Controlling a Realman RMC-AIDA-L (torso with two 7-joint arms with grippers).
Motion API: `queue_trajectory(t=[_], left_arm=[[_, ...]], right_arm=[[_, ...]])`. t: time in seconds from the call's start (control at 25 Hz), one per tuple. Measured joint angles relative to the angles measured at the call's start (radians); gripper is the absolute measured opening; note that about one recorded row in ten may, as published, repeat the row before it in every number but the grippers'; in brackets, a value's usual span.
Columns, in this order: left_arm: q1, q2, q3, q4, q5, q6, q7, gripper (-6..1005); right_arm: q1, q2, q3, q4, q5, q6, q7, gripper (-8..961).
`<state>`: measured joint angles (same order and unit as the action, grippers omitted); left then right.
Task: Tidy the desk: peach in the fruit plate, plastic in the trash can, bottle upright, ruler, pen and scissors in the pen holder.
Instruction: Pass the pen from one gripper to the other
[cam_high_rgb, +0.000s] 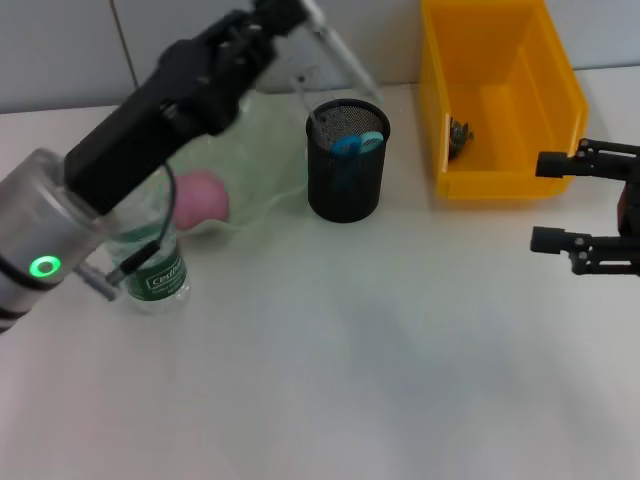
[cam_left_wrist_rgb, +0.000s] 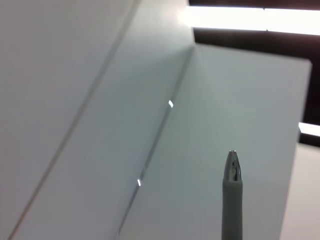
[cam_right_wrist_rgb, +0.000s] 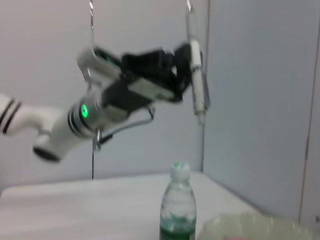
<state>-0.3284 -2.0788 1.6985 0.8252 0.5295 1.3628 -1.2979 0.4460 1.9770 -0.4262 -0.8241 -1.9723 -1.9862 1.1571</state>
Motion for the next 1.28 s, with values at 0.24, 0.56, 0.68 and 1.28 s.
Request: queue_trajectory(t=[0.24, 0.56, 0.68, 1.28], left_arm=[[-0.028, -0.001, 0.098, -0.195, -0.274, 0.135, 0.004, 153], [-0.024, -0.001, 0.265, -0.229, -0.513, 0.151, -0.033, 156], [-0.023, -0.001, 0.349, -0.231, -0.616, 0.144, -0.032, 156], [-0.04, -0.001, 0.548, -0.231, -0.875, 0.074, -0.08, 161]], right_arm=[[-0.006, 0.044, 0.012, 0.069, 0.049, 0.008, -0.152, 755], [0.005, 0.096, 0.007, 0.191, 0.144, 0.059, -0.419, 754], [0.015, 0.097, 0.005, 0.278, 0.216, 0.071, -0.537, 754], [0.138, 0.106, 0.005, 0.59, 0.286, 0.134, -0.929, 754]])
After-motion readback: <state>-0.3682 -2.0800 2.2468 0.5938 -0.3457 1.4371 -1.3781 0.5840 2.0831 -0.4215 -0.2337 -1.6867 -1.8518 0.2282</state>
